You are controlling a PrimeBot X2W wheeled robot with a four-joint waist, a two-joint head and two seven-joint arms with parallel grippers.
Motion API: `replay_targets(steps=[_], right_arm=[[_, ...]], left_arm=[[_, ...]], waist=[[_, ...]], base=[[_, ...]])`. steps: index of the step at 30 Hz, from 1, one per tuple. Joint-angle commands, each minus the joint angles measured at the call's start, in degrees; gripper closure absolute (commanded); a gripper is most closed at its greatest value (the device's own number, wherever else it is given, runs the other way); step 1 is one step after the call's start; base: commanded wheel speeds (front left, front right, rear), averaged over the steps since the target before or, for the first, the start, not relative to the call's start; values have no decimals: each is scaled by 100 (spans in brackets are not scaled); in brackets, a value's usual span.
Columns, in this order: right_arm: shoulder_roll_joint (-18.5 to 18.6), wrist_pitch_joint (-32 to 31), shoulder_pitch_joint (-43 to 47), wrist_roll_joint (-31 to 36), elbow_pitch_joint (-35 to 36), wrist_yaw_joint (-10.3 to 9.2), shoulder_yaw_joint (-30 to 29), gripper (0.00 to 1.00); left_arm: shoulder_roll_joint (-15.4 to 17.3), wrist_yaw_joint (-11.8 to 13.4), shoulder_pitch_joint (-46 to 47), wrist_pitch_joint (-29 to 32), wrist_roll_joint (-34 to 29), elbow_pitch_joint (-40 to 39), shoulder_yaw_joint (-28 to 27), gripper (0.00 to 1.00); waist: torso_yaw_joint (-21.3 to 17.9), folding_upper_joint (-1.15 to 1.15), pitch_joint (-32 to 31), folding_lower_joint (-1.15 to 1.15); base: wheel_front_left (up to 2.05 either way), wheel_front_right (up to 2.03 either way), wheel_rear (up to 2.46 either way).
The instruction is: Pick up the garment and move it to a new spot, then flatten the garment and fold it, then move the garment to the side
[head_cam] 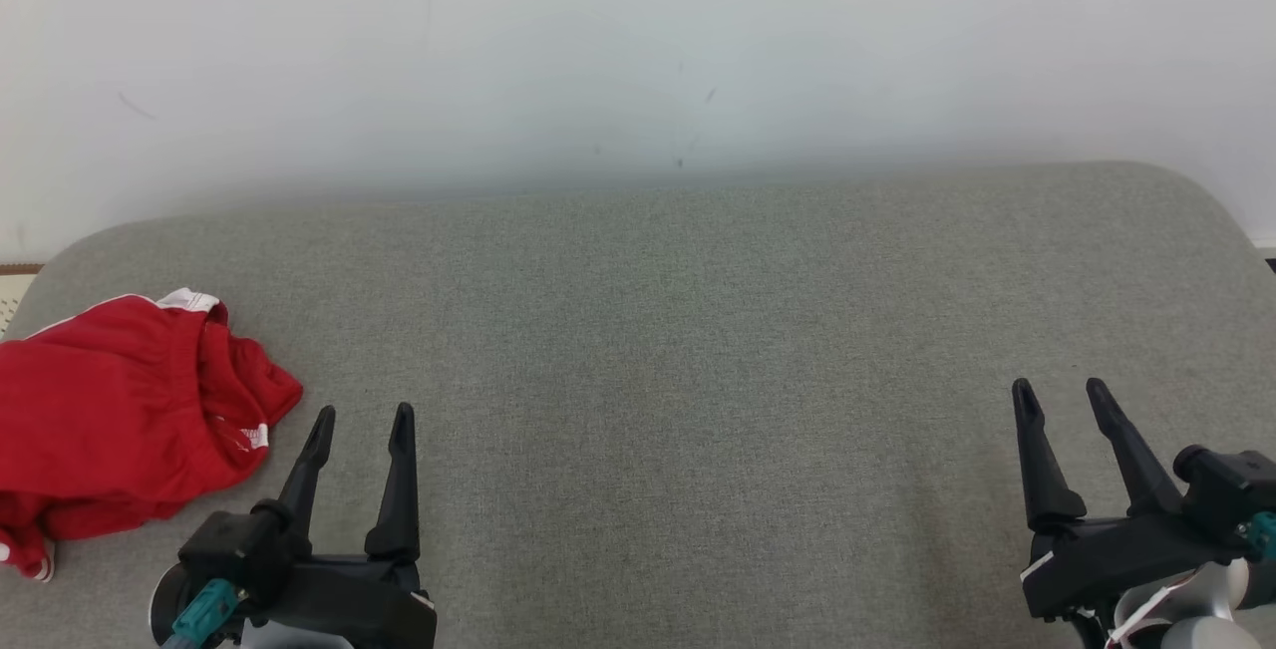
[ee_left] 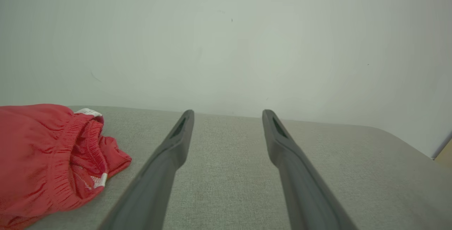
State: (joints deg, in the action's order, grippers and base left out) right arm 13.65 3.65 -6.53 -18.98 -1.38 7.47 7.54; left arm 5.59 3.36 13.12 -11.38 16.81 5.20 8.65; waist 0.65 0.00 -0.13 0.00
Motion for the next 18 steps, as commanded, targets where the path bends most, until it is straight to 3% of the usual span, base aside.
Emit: replay_targets(steps=[1, 18], right_arm=[[9, 63, 31, 112, 53, 3, 51, 0], [-188, 363, 387, 764, 111, 4, 198, 0]], left_arm=[[5, 41, -57, 8, -172, -78, -62, 0], [-9, 297, -467, 168, -878, -236, -339, 0]], waist=[[0, 0, -1, 0], [54, 0, -54, 0]], base=[[0, 0, 0], [0, 0, 0]])
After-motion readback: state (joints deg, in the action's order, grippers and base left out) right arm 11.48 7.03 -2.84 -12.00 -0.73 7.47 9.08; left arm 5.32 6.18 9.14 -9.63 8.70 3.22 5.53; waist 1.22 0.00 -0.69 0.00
